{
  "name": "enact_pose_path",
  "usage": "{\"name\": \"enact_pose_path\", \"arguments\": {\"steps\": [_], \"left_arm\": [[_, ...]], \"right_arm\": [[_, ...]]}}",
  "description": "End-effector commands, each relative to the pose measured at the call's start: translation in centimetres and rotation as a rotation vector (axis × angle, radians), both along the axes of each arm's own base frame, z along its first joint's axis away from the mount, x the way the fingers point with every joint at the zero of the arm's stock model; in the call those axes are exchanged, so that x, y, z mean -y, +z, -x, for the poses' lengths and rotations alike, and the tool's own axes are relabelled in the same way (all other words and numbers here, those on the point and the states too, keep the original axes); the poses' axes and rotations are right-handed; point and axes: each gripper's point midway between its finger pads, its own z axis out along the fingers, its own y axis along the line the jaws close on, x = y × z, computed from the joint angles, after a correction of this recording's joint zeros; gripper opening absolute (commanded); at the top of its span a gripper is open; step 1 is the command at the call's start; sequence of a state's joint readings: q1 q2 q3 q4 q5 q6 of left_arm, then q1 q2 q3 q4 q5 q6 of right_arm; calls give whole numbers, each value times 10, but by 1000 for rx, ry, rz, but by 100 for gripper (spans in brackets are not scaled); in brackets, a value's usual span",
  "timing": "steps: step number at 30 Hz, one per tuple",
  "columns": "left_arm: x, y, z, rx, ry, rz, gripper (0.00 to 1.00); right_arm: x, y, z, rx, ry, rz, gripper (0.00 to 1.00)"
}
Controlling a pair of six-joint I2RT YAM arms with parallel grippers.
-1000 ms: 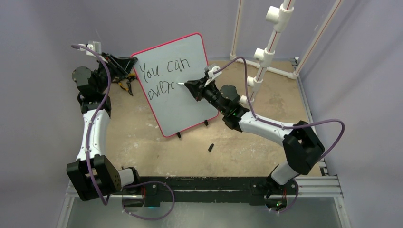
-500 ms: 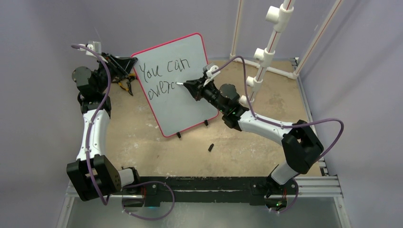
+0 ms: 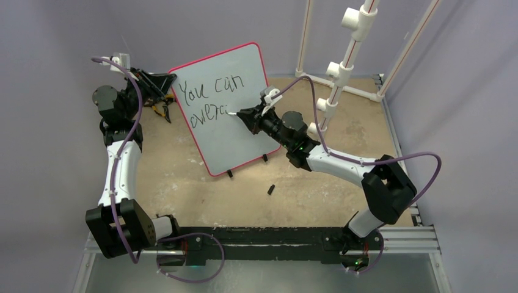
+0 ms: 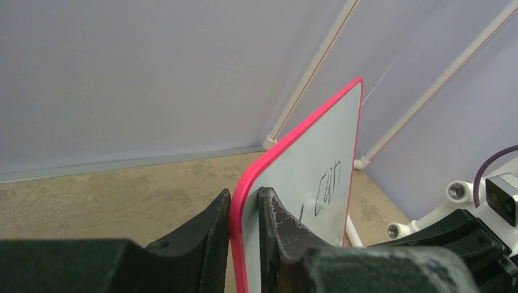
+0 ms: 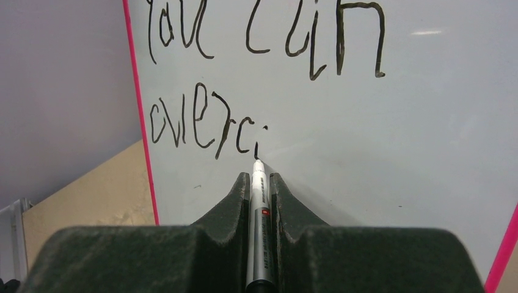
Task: Write a sentence on the whiteboard
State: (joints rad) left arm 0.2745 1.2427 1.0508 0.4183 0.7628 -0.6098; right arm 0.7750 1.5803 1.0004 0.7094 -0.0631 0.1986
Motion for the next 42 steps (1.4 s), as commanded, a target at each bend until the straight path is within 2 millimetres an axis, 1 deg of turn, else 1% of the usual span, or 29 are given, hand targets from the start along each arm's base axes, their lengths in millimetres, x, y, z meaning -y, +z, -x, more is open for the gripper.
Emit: {"name": "enact_pose_path", "arguments": {"steps": [1, 4, 10, 15, 20, 25, 31, 37, 39, 42], "left_arm": [[1, -4, 1, -9, -12, 1, 17], [1, -5, 1, -10, -13, 1, 17], [1, -4, 1, -9, -13, 1, 17], [1, -4, 2, -10, -15, 2, 17], [1, -4, 2, -9, -14, 2, 17], [1, -5, 1, -10, -15, 3, 17], [1, -4, 1, -9, -15, 3, 17], [1, -4, 1, -10, -14, 4, 17], [1, -4, 1, -8, -15, 3, 17], [1, -4, 1, -9, -14, 4, 17]], "right_arm": [[16, 16, -5, 19, -83, -21, 0], [18, 26, -8, 33, -99, -39, 0], [15, 42, -11, 63, -98, -60, 0], [11, 52, -13, 89, -88, -69, 0], [9, 57, -15, 101, -88, -77, 0], [6, 53, -17, 98, -82, -70, 0], [3, 42, -16, 79, -70, -56, 0], [8, 37, -19, 65, -103, -50, 0], [12, 36, -18, 62, -111, -54, 0], [14, 30, -15, 47, -110, -47, 0]]}}
